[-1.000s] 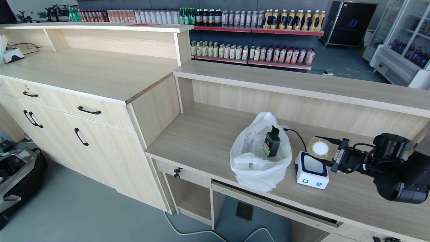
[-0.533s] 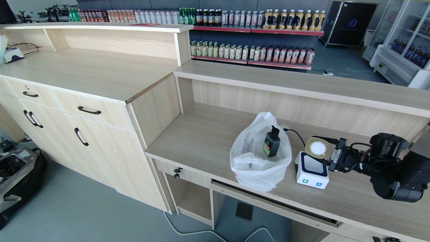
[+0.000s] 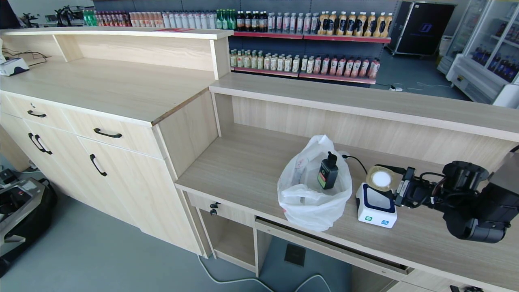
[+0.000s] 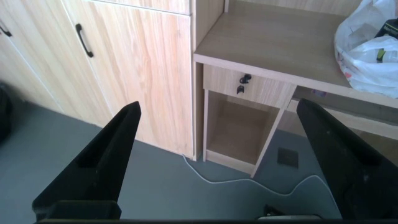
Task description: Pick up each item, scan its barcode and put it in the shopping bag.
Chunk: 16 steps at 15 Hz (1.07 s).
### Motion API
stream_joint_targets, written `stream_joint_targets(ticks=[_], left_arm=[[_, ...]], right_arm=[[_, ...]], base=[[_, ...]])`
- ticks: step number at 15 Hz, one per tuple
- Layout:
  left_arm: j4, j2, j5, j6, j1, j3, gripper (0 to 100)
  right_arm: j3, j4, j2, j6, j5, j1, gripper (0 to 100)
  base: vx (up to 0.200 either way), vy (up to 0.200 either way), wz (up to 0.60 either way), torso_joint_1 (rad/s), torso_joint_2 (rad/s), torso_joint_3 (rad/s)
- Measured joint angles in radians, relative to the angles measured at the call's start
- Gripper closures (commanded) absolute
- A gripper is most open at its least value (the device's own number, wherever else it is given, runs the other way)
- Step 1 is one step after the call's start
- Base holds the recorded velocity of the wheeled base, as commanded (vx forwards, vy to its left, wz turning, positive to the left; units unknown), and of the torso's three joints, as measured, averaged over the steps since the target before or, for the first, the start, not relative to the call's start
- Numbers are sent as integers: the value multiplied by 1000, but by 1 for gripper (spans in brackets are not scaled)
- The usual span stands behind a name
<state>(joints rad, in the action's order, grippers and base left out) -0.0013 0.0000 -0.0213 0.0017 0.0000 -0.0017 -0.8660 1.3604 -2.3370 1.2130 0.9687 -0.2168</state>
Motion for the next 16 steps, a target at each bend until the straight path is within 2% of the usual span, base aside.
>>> stream_joint_targets(ticks=[10, 13, 16], left_arm=[[0, 0, 0, 0, 0, 0, 0], [0, 0, 0, 0, 0, 0, 0], [0, 0, 0, 0, 0, 0, 0]], right_arm=[[-24, -1, -17, -15, -1, 6, 100], [-63, -27, 19, -157, -11, 14, 100], [-36, -180, 174, -384, -103, 0, 100]], base=[[0, 0, 0, 0, 0, 0], [0, 0, 0, 0, 0, 0], [0, 0, 0, 0, 0, 0]])
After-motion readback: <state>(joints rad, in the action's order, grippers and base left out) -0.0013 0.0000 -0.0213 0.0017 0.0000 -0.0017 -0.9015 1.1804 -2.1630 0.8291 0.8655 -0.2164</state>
